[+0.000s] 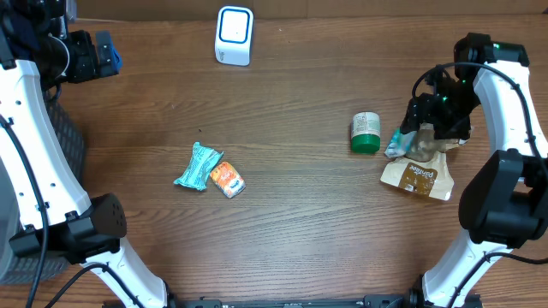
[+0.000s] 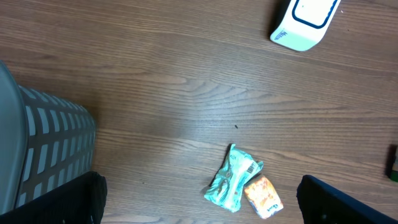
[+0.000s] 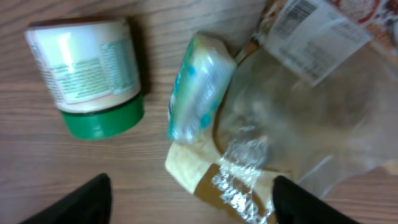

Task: Scan the item barcode
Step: 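Carry the mint-green pack right and drop it by the jar, then move the right gripper to the orange packet and grasp it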

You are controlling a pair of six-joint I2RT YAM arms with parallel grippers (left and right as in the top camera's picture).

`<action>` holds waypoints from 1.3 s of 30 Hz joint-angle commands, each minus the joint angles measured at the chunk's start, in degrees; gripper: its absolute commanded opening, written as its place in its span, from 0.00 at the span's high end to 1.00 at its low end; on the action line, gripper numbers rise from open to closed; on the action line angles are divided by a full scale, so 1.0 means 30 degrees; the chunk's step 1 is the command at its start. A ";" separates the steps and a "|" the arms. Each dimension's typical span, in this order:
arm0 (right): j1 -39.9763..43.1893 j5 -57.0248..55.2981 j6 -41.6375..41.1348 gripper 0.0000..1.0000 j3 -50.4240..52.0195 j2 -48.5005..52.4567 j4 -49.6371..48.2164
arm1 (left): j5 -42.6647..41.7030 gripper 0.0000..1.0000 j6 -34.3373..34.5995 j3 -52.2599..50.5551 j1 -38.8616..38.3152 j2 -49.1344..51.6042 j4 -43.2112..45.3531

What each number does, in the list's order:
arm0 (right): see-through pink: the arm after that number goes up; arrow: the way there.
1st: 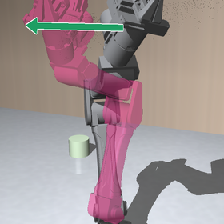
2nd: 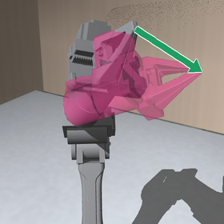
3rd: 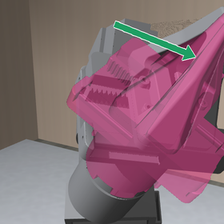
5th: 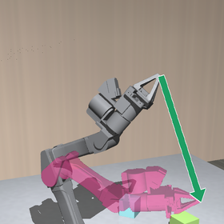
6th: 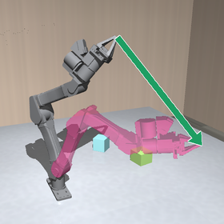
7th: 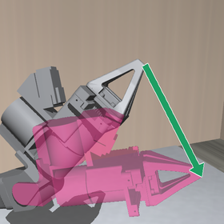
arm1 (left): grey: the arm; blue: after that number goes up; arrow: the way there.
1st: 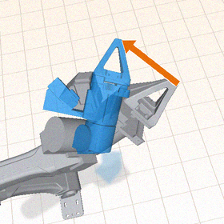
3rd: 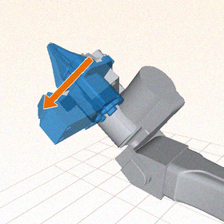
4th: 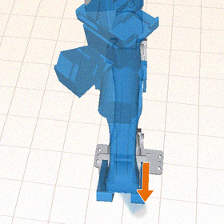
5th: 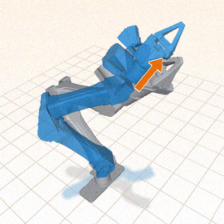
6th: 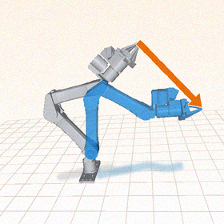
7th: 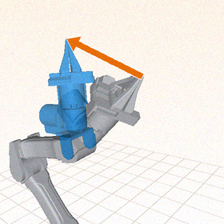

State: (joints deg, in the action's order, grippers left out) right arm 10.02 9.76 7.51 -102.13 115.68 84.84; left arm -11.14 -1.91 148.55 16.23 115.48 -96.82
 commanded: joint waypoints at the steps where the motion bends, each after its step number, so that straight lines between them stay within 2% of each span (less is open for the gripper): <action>1: -0.0219 0.0648 -0.0015 0.13 -0.1472 -0.0576 0.0423 | -0.0015 0.00 -0.0233 0.0270 -0.0058 -0.0248 0.0007; 5: -0.0692 0.1865 -0.0007 0.00 -0.3126 -0.1100 0.1253 | -0.0015 0.00 -0.0226 0.0270 -0.0058 -0.0248 0.0007; 8: -0.1523 0.3585 -0.0022 0.00 -0.4087 -0.1435 0.1530 | -0.0015 0.00 -0.0233 0.0270 -0.0058 -0.0248 0.0007; 12: -0.3672 0.8189 -0.0015 0.00 -0.4167 -0.1566 0.0984 | -0.0015 0.00 -0.0233 0.0270 -0.0058 -0.0248 0.0007; 18: -0.7526 0.9741 -0.0022 0.00 -0.3344 -0.1486 -0.2120 | -0.0015 0.00 -0.0233 0.0270 -0.0058 -0.0248 0.0007; 20: -0.8859 0.9734 -0.0015 0.00 -0.2849 -0.1479 -0.3388 | -0.0015 0.00 -0.0233 0.0270 -0.0058 -0.0248 0.0007; 23: -1.1001 0.7876 -0.0532 0.15 -0.1800 -0.1472 -0.5384 | -0.0022 0.00 -0.0233 0.0270 -0.0058 -0.0248 0.0007; 24: -1.1613 0.6732 -0.1362 0.17 -0.1399 -0.1472 -0.6025 | -0.0022 0.00 -0.0233 0.0270 -0.0058 -0.0248 0.0007; 27: -1.3318 0.3876 -0.3599 0.20 0.0175 -0.1428 -0.7890 | -0.0015 0.00 -0.0233 0.0270 -0.0058 -0.0248 0.0007; 39: -1.6349 0.3767 -0.4095 0.25 0.4903 -0.1333 -1.2983 | -0.0015 0.00 -0.0233 0.0270 -0.0058 -0.0248 0.0007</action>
State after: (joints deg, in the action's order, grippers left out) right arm -37.63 22.02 -3.86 -90.02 112.55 47.64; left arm -11.14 -1.91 148.55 16.23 115.48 -96.84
